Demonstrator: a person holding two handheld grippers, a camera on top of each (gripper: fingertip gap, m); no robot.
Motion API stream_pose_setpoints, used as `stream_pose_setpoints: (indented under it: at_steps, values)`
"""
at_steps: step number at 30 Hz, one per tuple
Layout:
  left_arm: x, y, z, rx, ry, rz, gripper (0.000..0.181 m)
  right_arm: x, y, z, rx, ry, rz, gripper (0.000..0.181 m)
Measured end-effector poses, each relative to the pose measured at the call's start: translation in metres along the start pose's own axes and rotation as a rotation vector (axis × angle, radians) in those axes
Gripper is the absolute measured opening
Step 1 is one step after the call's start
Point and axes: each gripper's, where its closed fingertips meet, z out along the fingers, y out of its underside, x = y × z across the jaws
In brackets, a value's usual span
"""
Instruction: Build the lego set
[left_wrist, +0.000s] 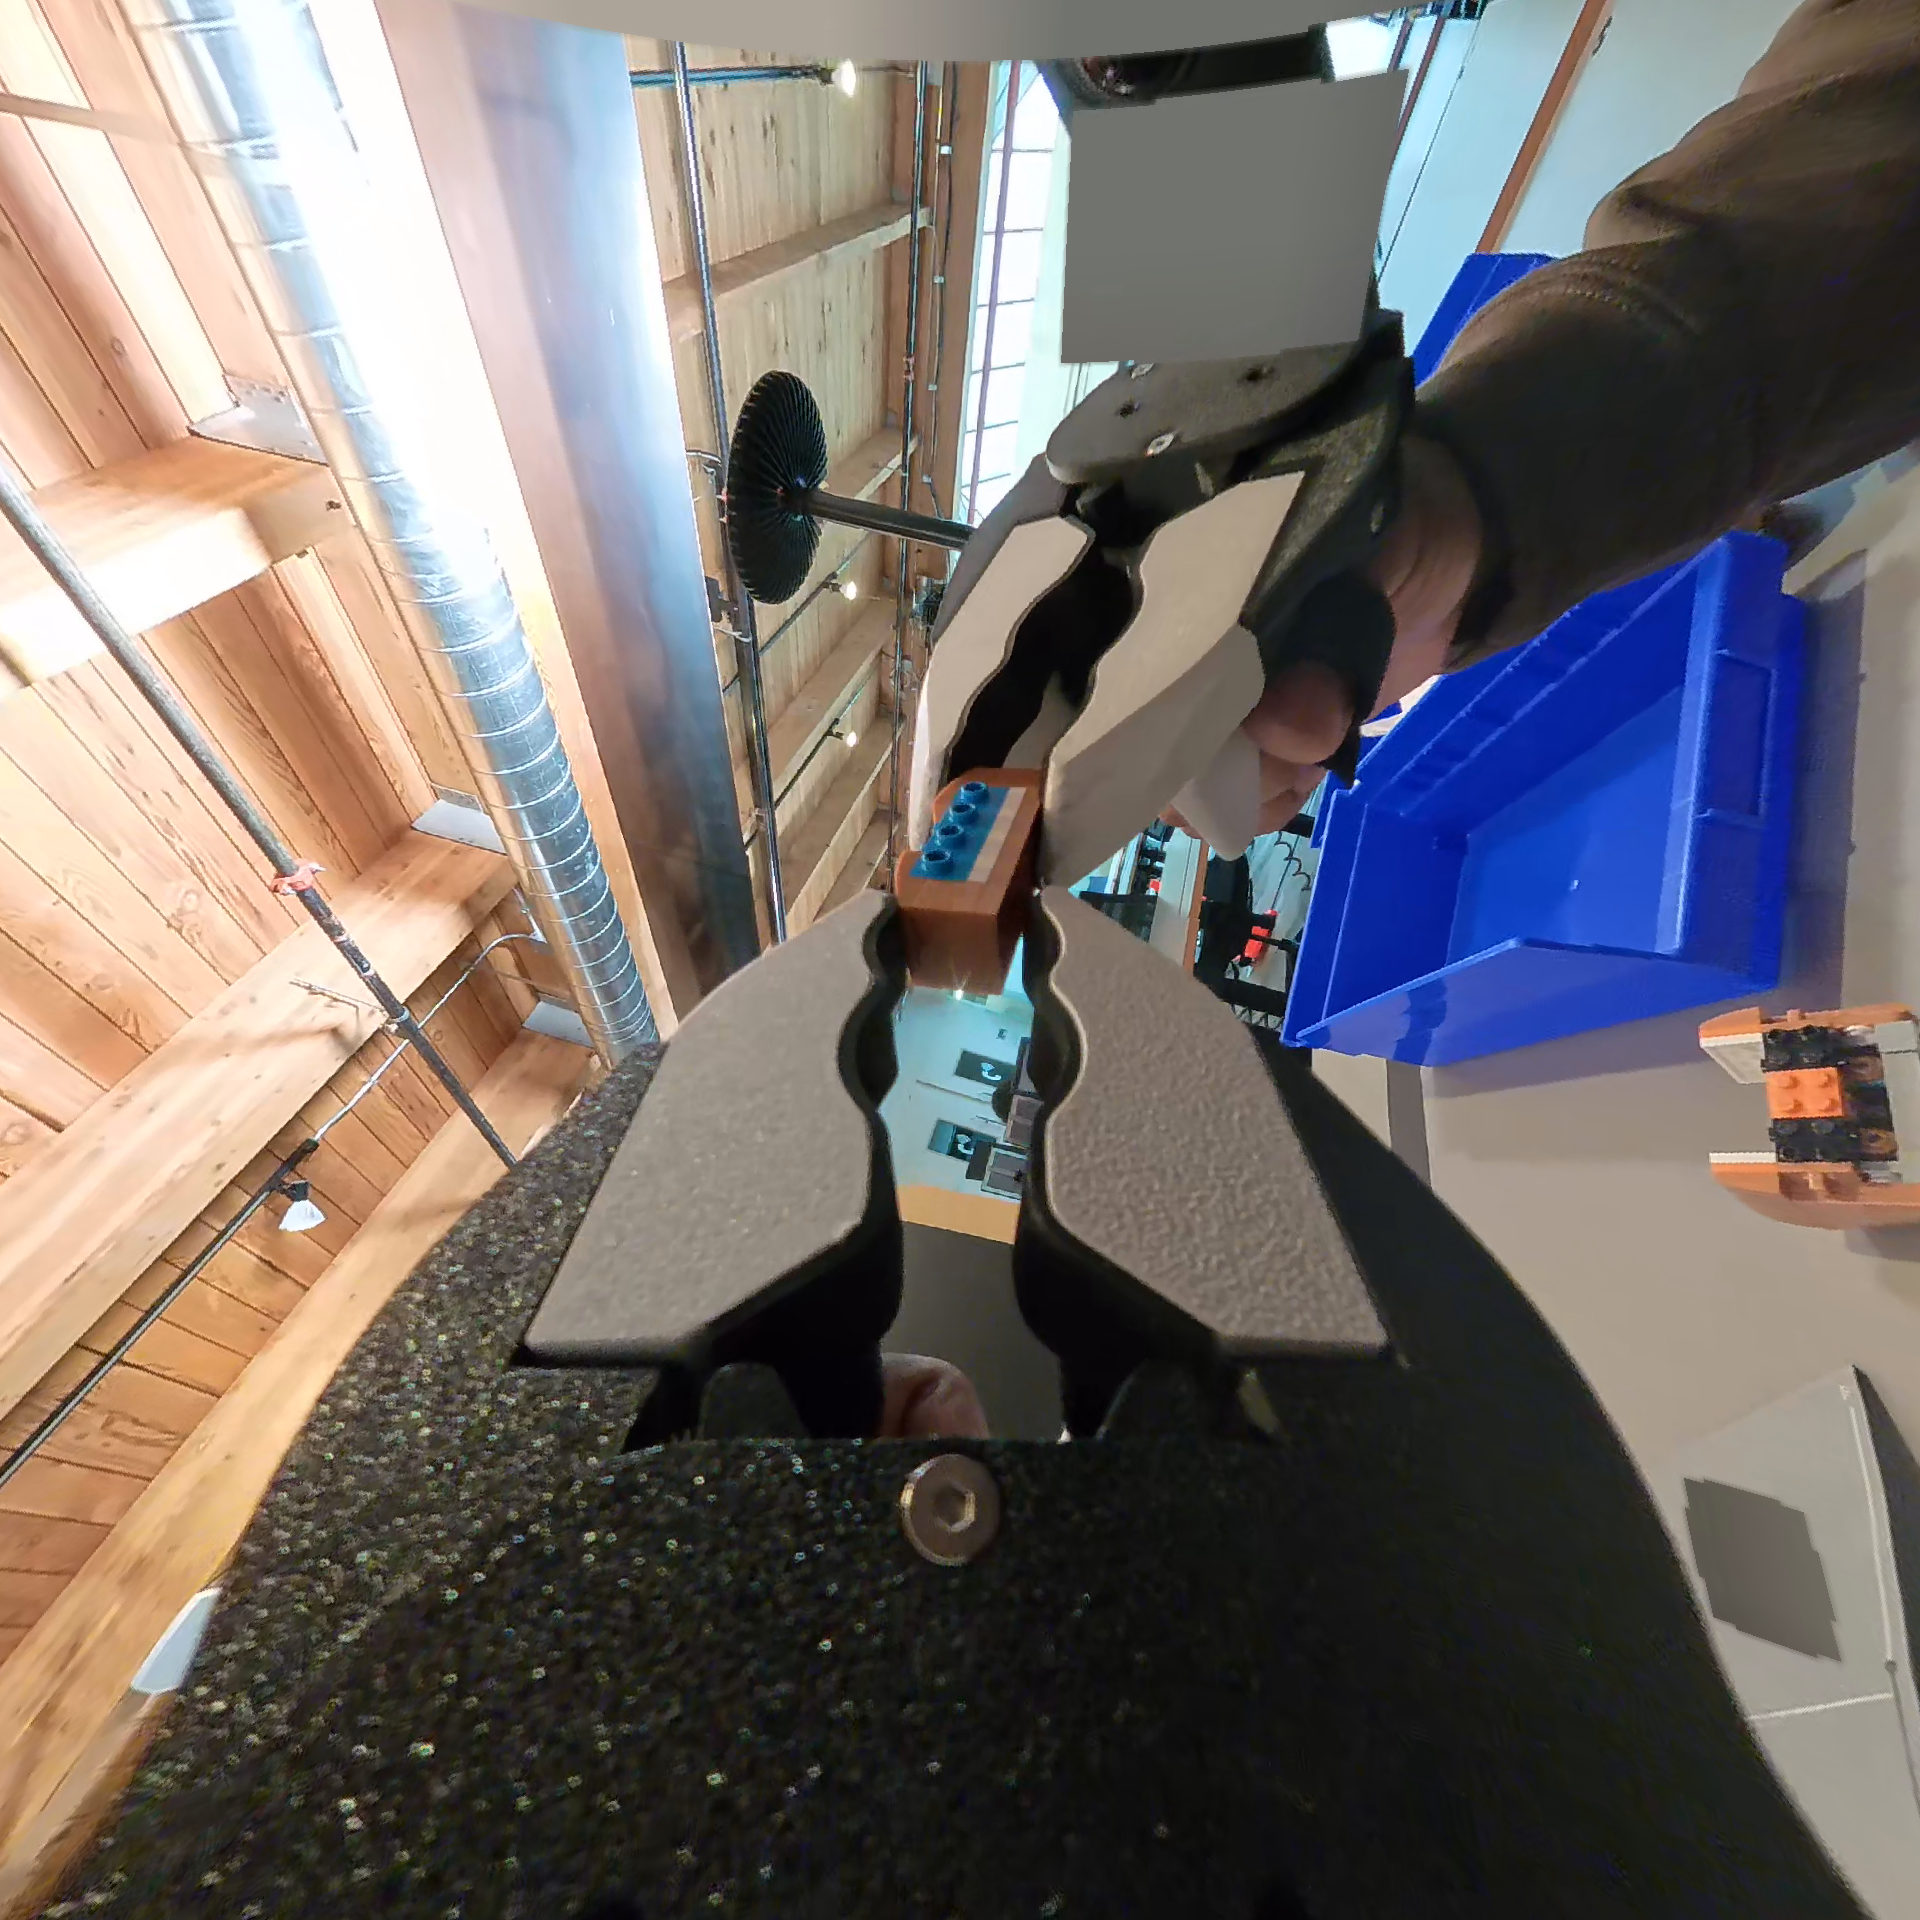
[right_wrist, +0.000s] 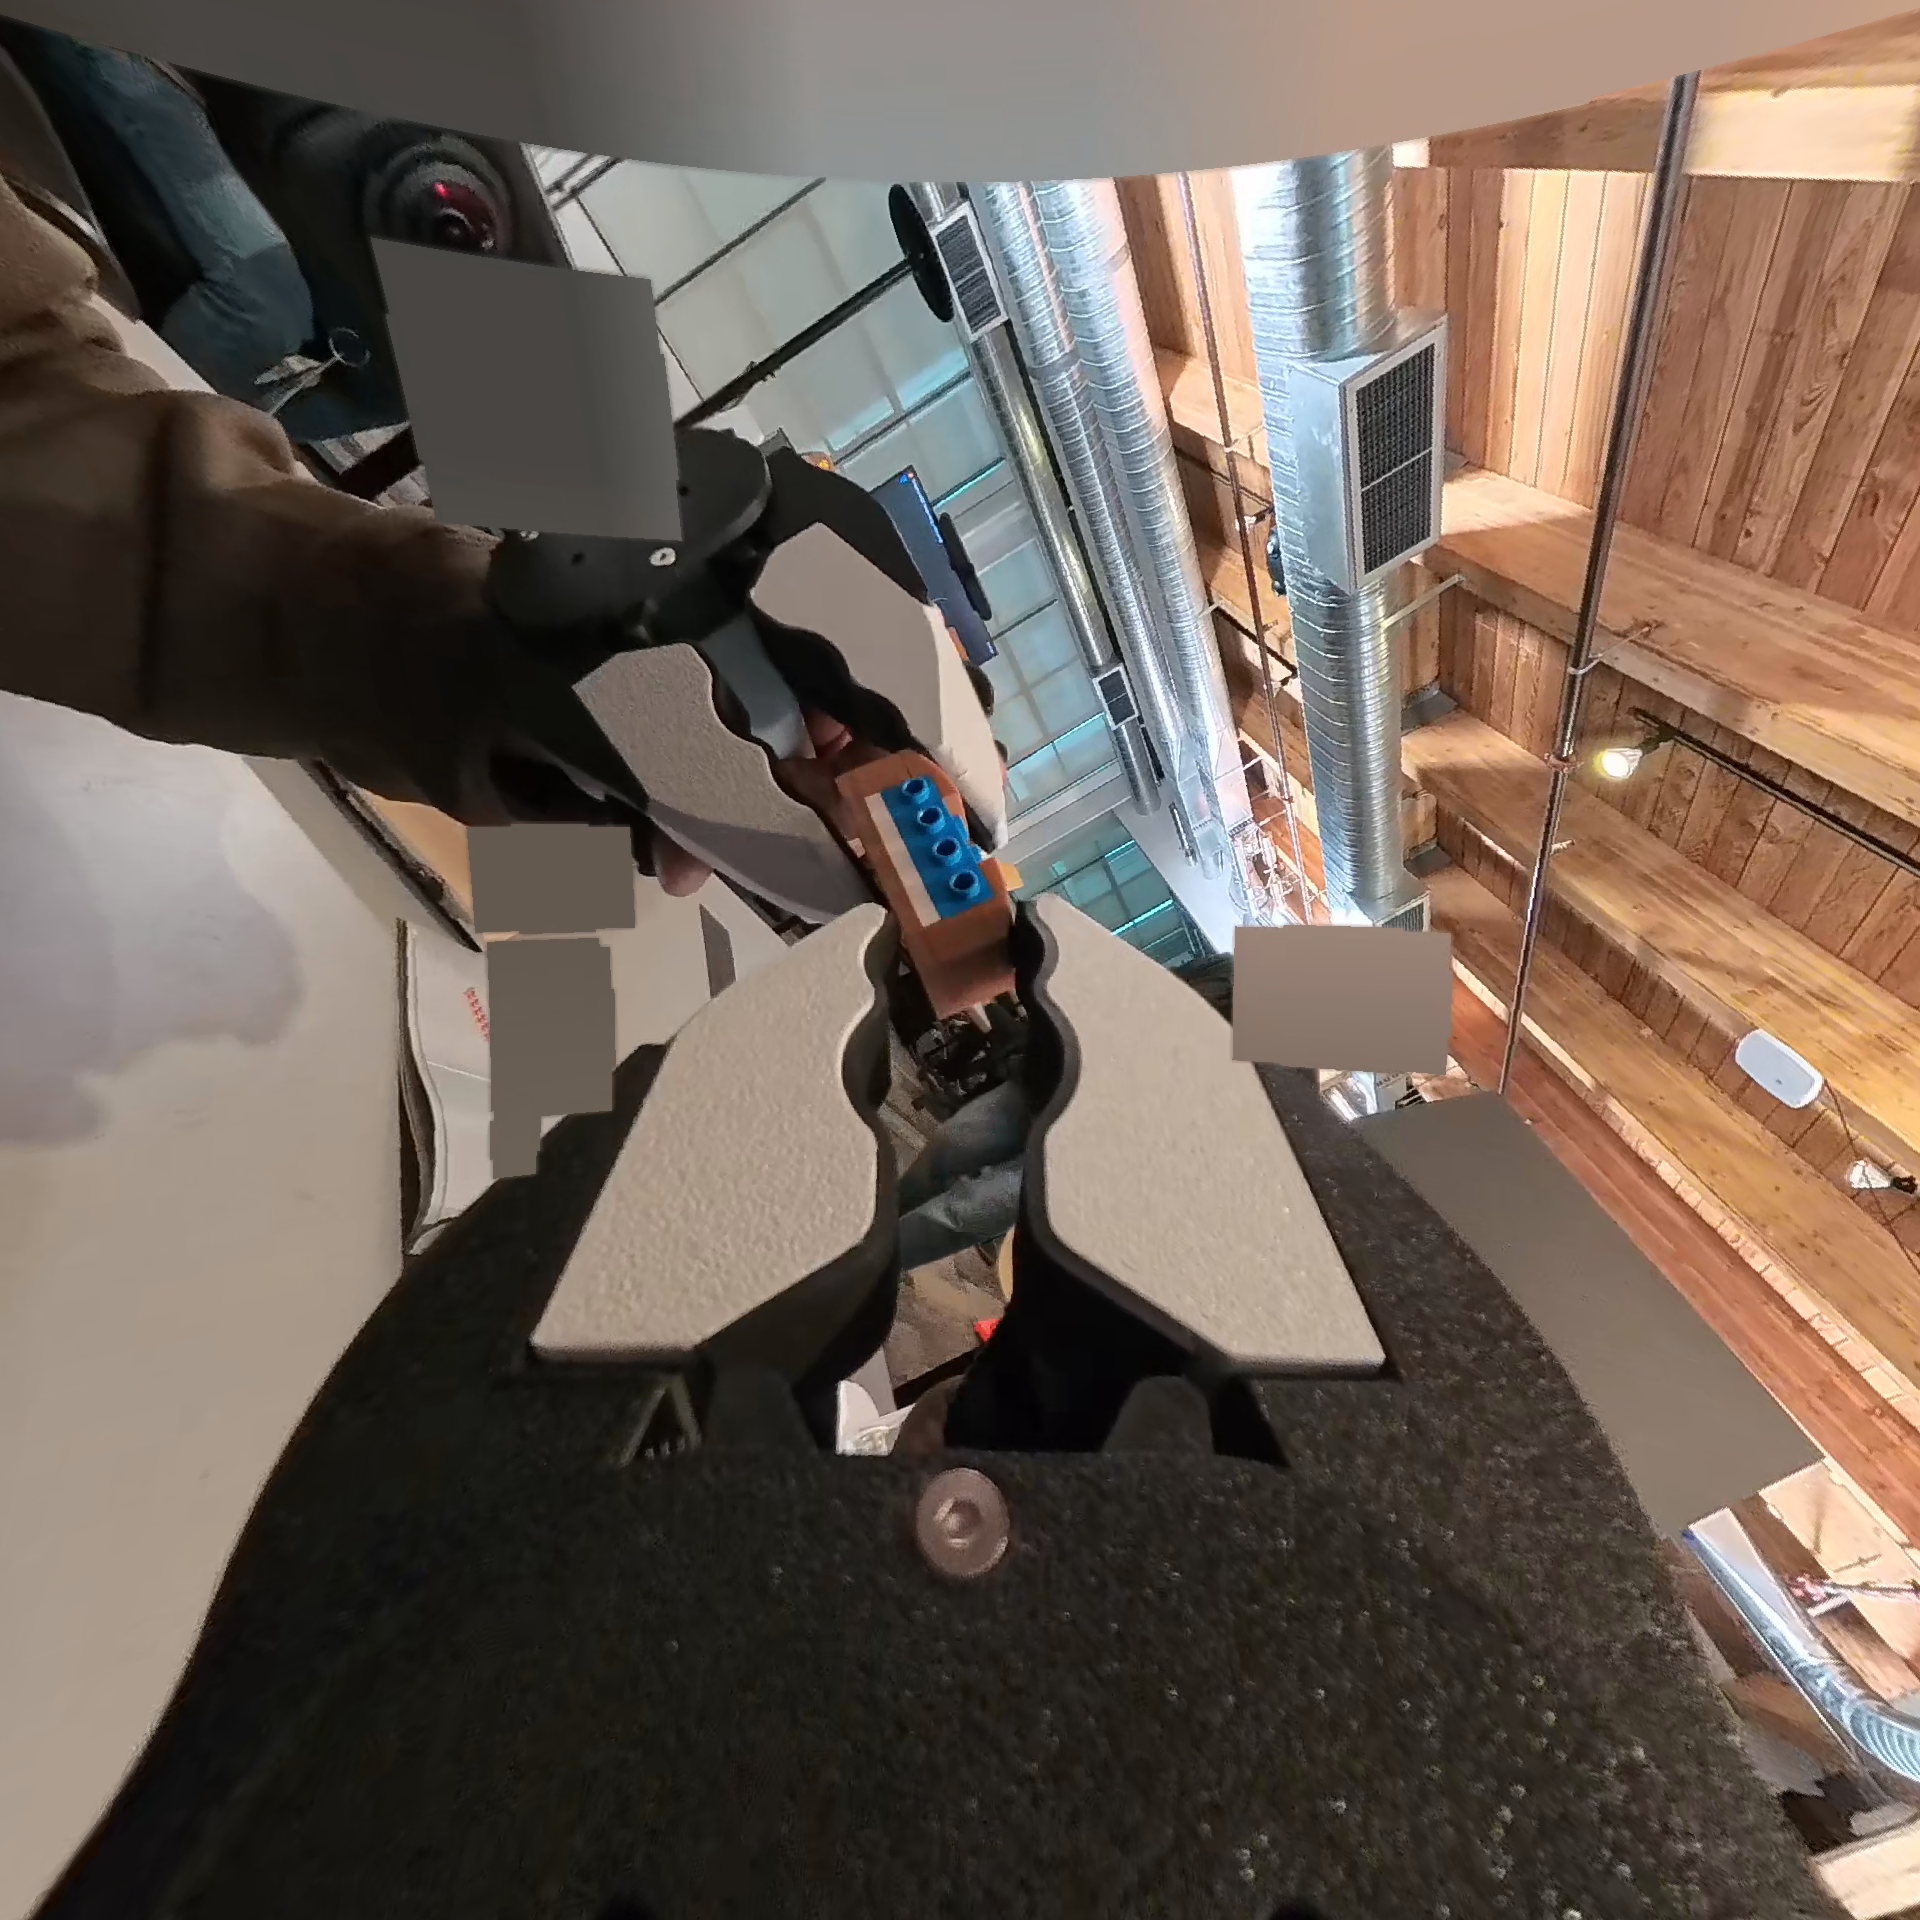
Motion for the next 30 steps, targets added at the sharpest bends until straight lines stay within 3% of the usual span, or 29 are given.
stream_pose_setpoints:
  at_steps: [6,13,22,30]
  values:
    - [0.004,0.002,-0.001,-0.007,0.039,-0.046,0.021,-0.003,0.002,0.000,0.004,-0.009,0.009,0.020]
    - [0.001,-0.001,0.002,0.046,-0.023,-0.090,0.026,0.001,-0.002,-0.005,0.102,0.064,-0.065,0.020]
    - [0.004,-0.008,0.003,0.103,-0.002,-0.174,0.029,-0.002,-0.004,-0.013,0.281,0.032,0.095,0.020]
    - [0.010,-0.004,0.004,0.083,0.047,-0.216,0.024,-0.003,0.003,-0.013,0.305,0.000,0.178,0.020]
